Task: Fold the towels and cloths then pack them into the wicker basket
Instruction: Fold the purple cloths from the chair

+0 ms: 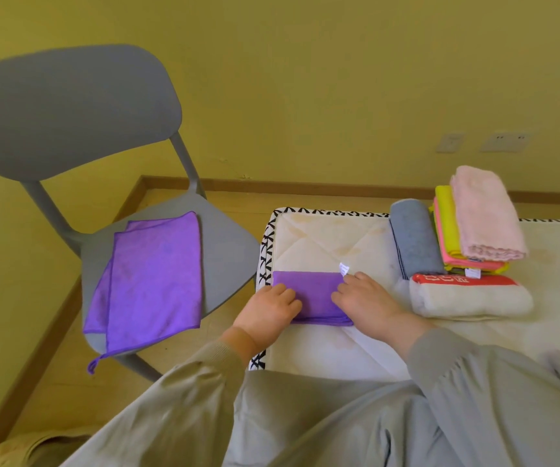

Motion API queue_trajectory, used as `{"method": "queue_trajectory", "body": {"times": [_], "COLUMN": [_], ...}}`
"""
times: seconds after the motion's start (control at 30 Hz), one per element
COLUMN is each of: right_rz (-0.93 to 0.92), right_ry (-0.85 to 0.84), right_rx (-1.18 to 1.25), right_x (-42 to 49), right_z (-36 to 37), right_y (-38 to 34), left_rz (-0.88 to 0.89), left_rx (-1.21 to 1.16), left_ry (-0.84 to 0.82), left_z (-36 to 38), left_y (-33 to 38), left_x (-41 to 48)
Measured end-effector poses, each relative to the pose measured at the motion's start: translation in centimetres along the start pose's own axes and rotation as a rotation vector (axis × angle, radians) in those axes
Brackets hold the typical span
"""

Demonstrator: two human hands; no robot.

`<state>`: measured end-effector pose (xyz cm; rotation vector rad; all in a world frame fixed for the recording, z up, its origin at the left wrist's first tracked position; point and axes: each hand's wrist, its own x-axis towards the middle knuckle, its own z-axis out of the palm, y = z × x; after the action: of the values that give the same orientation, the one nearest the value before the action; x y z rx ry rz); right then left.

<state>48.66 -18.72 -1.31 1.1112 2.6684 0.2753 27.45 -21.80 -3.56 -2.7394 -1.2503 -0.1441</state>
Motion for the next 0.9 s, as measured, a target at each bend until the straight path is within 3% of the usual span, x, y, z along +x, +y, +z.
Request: {"method": "queue_trajectory", "body": {"times": [0.1,0.23,0.43,0.5,0.6,0.67,0.77,0.8,0.83,0.9], "right_rz": [0.053,0.095,-0.010,0.007,0.172,0.245,0.333,0.364,0.391,0.471], "right_ry": [-0.053,0.015,0.031,-0.142,-0.389,-0.257,0.323,0.436,0.456,0.319], "right_rx": [0.076,0.104,-0.015,0.030,0.166,0.199,0.161,0.184,0.210,0.275], "right_x": [-0.4,-0.5,0.2,-0.2,-0.3,-0.2,0.7,1.0,1.6,2.5], "right_z": [0.1,-0.4,-0.5,-1.0,-2.3,-3.3,-3.9,-3.9,-3.5,-2.4], "right_y": [0.5,0.0,-0.6,-1.0,-1.3,-1.6,-1.3,-1.4,-1.7,-2.3], "left_rz": [-0.046,-0.094,-0.049,-0.091,-0.199,-0.296,-0.377,-0.410,-0.435,-0.482], "left_rx": [-0.024,-0.036,-0.035,-0.079,-0.280,-0.365,-0.333,-0.313,-0.273,-0.259], "left_ry": [0.005,0.019,0.009,-0.004,0.047,0.150,0.292,0.264,0.228,0.047], "left_z": [0.2,0.0,0.4,1.2,1.8,1.5,0.6,0.3,0.3,0.4], "left_y": [0.0,-0.2,-0.2,-0.3,-0.3,-0.3,0.0,0.3,0.5,1.2], "left_x": [0.1,0.2,0.1,-0.5,-1.3,-0.9,0.4,1.0,1.6,2.6]}}
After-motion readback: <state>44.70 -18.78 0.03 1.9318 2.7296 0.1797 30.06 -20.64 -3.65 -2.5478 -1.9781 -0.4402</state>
